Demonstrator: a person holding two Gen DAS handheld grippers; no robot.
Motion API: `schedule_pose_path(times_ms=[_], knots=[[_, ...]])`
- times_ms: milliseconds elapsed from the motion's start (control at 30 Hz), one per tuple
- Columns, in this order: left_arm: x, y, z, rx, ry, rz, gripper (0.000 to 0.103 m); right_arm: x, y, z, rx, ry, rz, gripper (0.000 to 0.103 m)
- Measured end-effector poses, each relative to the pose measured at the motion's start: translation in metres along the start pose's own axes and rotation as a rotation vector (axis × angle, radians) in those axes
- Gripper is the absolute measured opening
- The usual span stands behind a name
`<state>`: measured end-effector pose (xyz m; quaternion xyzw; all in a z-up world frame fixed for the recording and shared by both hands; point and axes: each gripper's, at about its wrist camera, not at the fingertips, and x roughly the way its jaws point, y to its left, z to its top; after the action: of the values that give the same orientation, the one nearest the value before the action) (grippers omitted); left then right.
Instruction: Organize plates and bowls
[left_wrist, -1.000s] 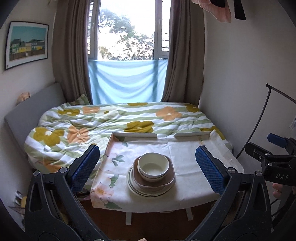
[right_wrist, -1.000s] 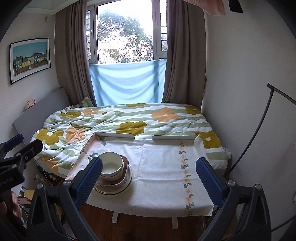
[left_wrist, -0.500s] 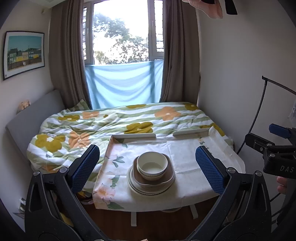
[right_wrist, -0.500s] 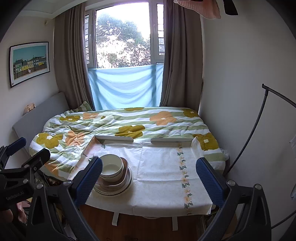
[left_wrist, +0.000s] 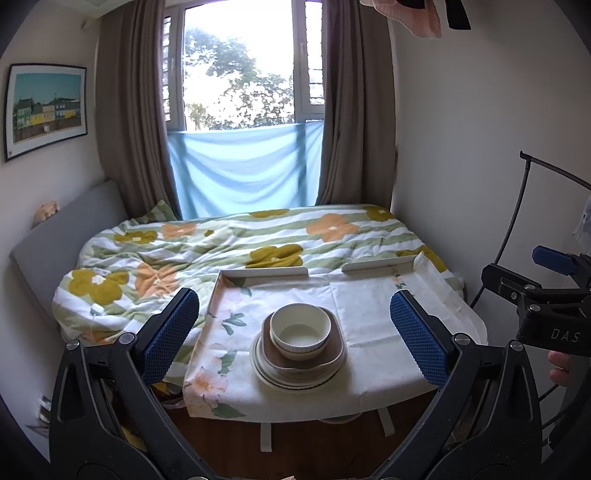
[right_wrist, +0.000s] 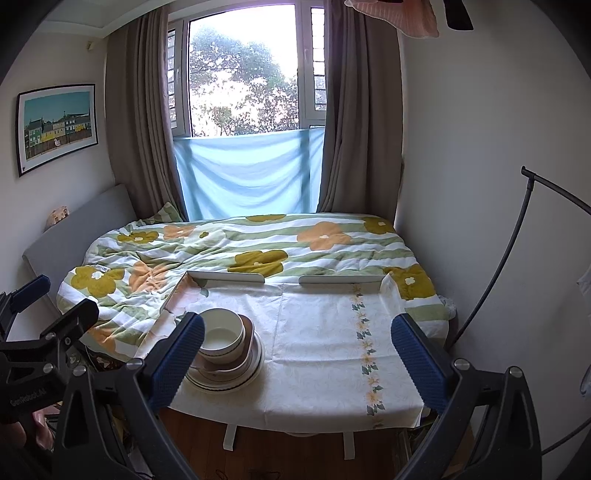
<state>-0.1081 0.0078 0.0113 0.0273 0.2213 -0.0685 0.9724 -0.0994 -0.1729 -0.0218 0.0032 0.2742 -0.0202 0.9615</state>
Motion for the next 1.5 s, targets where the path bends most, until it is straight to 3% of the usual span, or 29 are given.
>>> schedule_pose_path(times_ms=[967, 1267, 1500], knots=[[0.003, -0.005, 0.003, -0.009, 0.007, 0.004, 0.103, 0.001, -0.003, 0.004, 0.004, -0.002, -0.004, 0.101], [0.005, -0.005, 0.005, -0.013, -0.022, 0.048, 0.103, 0.003, -0.004, 0.005, 0.006, -0.001, -0.002, 0.101], [0.015, -0.006, 0.007, -0.003, -0.024, 0.13, 0.103, 0.009, -0.004, 0.004, 0.005, 0.009, 0.002, 0.101]])
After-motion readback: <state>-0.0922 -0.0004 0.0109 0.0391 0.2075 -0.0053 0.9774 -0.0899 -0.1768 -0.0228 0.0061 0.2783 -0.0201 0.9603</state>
